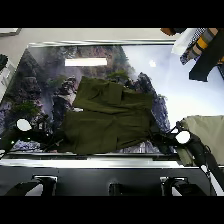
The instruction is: Fold the clothes and pants, and hang the long-sleeved shirts on hangers.
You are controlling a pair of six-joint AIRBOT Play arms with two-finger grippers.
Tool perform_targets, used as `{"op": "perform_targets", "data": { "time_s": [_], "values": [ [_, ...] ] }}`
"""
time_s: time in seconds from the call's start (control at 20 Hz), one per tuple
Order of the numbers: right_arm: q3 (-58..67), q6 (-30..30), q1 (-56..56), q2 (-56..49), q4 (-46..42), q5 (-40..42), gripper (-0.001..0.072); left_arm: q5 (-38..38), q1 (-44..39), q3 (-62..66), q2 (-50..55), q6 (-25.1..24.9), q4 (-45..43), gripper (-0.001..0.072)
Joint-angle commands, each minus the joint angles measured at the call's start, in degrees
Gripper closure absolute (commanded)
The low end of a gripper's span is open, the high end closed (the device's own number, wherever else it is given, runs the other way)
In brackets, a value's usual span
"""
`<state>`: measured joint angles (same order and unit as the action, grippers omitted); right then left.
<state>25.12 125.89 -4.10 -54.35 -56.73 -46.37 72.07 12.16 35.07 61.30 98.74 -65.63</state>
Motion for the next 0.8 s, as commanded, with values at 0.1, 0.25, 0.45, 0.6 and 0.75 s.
{"op": "perform_targets", "data": {
  "time_s": [0.1, 0.25, 0.45, 0.6, 0.75],
  "values": [
    [-0.02, -0.04, -0.04, 0.85, 0.07, -1.49, 0.0651, 12.50, -0.33, -0.04, -10.21, 8.85, -8.11, 0.0019],
    [-0.02, -0.07, -0.04, 0.85, 0.09, -1.62, 0.0650, 10.93, -0.35, -0.63, -12.48, 14.93, -9.33, 0.0019],
    [-0.02, -0.02, -0.04, 0.85, 0.13, -1.57, 0.0651, 1.44, -0.46, -7.91, -11.50, 20.24, 0.13, 0.0033],
    [-0.02, -0.04, -0.04, 0.85, 0.15, -1.75, 0.0651, -5.90, -0.46, -12.52, -11.52, 23.89, 1.62, 0.0036],
    [-0.02, -0.04, -0.04, 0.85, 0.17, -1.77, 0.0651, -13.03, -0.46, -12.76, -11.50, 24.35, 1.62, 0.0112]
  ]
}}
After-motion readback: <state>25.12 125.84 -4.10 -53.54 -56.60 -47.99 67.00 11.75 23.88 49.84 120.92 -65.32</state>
